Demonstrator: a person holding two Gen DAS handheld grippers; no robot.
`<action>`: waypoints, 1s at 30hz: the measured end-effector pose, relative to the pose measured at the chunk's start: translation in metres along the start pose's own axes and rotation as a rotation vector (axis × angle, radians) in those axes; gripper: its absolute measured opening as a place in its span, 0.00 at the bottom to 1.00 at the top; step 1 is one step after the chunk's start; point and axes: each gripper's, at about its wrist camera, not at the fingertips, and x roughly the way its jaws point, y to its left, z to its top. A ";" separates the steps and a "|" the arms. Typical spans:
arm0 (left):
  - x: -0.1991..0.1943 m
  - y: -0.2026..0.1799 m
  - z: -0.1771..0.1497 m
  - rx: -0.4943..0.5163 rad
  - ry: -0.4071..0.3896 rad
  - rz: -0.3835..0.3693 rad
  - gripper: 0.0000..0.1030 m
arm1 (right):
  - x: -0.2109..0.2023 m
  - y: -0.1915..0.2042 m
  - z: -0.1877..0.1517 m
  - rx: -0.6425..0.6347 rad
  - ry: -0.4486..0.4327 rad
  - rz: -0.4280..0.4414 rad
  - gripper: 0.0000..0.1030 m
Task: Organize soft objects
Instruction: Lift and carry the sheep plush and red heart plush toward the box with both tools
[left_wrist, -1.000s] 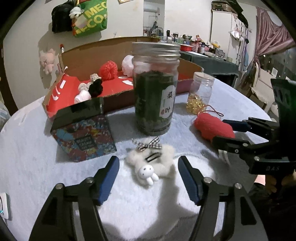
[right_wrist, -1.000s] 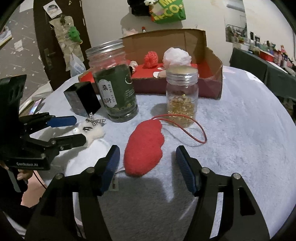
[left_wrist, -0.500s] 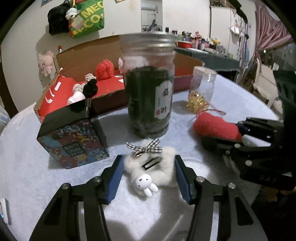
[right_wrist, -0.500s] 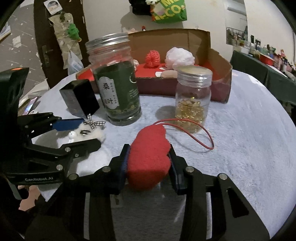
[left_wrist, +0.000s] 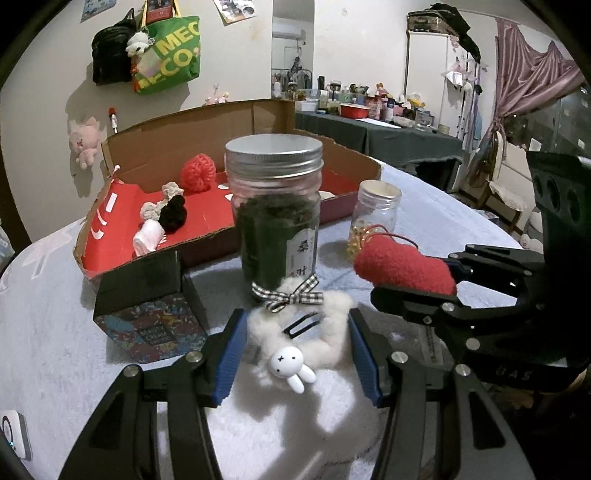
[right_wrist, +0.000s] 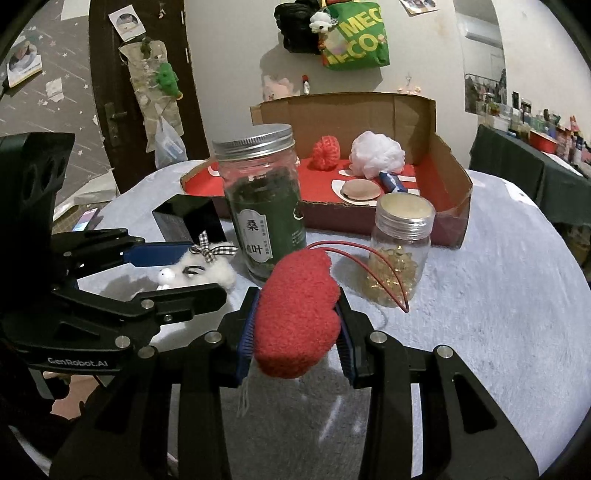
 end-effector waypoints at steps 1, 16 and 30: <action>0.001 0.001 0.000 -0.002 0.002 -0.001 0.55 | 0.000 0.000 0.000 0.000 0.001 0.000 0.35; 0.000 0.004 -0.002 -0.008 -0.001 0.003 0.55 | 0.001 -0.001 -0.001 0.003 0.005 -0.003 0.35; -0.011 0.027 -0.018 -0.061 0.011 0.061 0.55 | -0.003 -0.028 -0.011 0.053 0.013 -0.046 0.35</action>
